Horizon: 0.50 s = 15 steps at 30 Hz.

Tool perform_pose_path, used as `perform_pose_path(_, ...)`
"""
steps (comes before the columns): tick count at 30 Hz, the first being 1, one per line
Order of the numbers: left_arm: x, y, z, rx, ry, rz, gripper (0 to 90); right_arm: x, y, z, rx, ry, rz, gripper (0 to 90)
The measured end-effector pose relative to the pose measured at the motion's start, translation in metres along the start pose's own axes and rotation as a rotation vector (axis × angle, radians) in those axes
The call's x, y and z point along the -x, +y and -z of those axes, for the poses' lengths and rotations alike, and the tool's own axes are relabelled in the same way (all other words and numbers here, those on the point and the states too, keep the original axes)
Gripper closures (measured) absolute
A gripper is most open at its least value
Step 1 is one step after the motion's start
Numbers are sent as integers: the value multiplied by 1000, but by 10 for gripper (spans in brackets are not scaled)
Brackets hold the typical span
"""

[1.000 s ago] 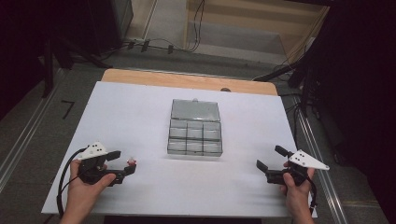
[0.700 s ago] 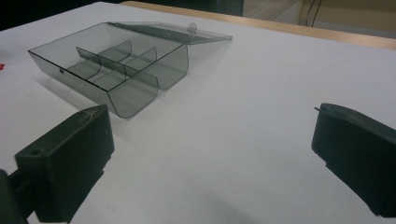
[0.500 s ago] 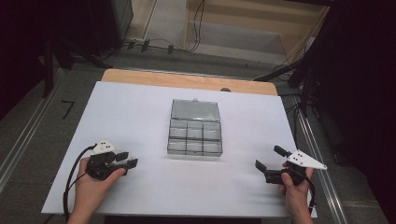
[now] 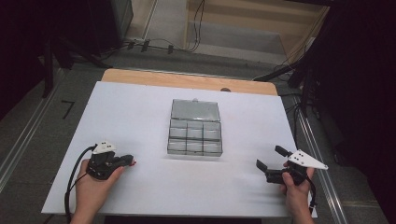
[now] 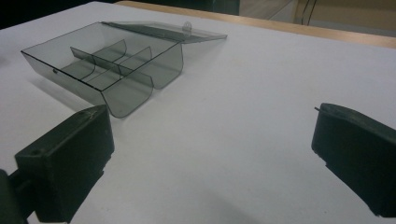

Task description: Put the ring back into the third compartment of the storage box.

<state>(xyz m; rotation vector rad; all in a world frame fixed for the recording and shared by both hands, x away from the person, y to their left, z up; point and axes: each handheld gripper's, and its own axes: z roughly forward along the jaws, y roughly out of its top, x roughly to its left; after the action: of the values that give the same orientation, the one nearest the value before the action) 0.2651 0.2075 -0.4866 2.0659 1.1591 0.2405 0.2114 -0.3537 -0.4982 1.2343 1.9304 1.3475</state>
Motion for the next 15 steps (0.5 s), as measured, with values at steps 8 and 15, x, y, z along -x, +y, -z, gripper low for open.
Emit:
perform_pose_path(8, -1, 1, 3, 7, 19, 3, 852, 1, -1, -1, 0, 3, -2, 0)
perform_pose_path(15, 2, 5, 6, 14, 10, -20, 853, 0, 0, 0, 4, 2, 1, 0)
